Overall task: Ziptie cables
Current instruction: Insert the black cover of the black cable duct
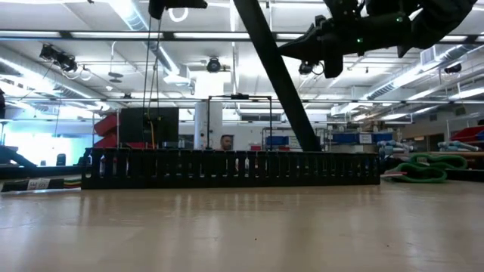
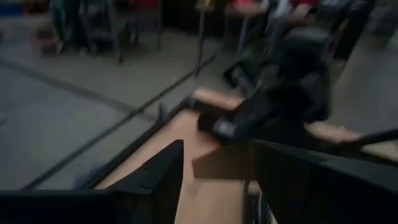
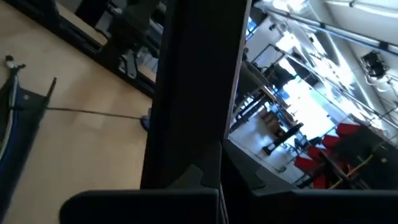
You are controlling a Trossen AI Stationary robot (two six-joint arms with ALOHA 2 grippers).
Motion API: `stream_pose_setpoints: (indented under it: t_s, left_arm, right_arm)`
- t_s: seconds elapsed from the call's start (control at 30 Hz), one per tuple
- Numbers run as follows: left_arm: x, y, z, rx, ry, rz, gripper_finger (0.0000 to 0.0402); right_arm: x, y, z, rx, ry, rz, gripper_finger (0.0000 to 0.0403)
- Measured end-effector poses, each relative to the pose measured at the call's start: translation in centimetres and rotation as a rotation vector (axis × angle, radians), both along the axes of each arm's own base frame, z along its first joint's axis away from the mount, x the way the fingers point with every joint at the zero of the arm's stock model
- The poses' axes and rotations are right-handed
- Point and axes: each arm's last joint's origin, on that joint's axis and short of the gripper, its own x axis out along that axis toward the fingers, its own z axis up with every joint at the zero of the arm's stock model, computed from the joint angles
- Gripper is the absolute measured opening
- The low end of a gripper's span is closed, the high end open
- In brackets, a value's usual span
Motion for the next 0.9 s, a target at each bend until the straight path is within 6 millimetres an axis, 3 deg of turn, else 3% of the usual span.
stream_pose_setpoints:
  t_s: [0.33,0.63,0.9]
  left_arm:
    - [0.5,-0.4,1.3,-0.099,0.074,-0.150,0.0177]
    - [2.6,-0.6,-0.4,-0.121,0.156,-0.207,0.0177]
    - [3.0,-0.5,0.8,-0.097,0.130,-0.232,0.0177]
  right_arm:
    - [0.0,0.0,0.0,0.038,-0.009,-0.008,0.0001]
    - [0.0,0.0,-0.2,0.065,0.005,-0.009,0.0000]
    - [0.2,-0.1,-0.9,0.095,0.054,-0.014,0.0000]
